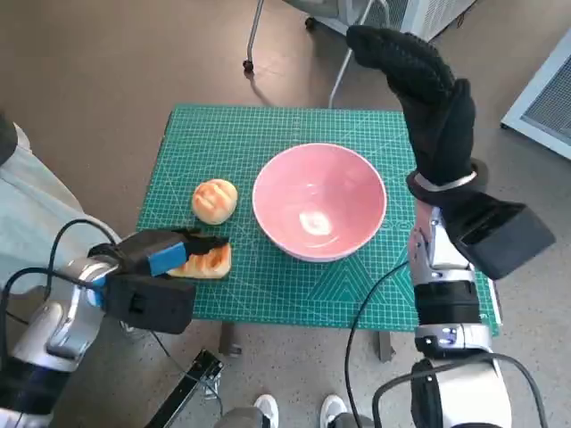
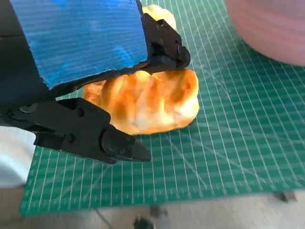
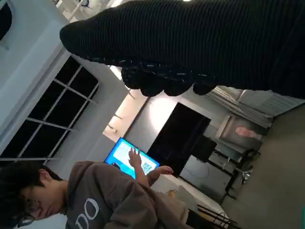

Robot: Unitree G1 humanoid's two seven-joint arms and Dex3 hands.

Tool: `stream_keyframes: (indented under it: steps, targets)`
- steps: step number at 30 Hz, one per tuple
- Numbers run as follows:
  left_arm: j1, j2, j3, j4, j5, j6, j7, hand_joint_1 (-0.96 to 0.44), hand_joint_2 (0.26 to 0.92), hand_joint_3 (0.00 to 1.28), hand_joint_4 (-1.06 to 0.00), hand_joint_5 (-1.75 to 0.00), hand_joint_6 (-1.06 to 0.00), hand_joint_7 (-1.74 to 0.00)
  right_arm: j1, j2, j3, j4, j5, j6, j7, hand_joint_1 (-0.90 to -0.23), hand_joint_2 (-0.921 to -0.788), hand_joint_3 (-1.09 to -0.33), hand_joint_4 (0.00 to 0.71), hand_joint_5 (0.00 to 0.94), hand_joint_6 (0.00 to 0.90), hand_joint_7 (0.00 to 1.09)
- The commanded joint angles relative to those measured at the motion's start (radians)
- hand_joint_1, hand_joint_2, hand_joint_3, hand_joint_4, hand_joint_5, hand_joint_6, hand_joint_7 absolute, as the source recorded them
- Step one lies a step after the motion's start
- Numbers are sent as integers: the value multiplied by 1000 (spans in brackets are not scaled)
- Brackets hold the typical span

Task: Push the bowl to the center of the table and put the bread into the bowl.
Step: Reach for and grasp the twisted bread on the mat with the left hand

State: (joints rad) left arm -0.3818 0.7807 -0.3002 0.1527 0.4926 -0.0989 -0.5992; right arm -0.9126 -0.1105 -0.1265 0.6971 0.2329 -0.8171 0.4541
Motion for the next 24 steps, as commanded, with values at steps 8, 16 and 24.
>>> stream_keyframes:
  steps: [8,16,24]
  targets:
    - [-10,-23,2,134,15,-106,101,-21,921,229,-534,-1277,-435,-1282,48,5,12,-30,8,20,9,-665,-921,-788,260,5,-1,802]
    - [-19,-29,26,211,-16,-174,153,-1,921,193,-554,-1298,-482,-1327,59,5,17,-42,8,25,8,-665,-921,-792,260,5,-1,802]
    - [-17,-19,71,170,-63,-172,138,1,921,185,-560,-1262,-492,-1350,67,3,20,-56,6,31,5,-663,-921,-796,258,4,-1,801]
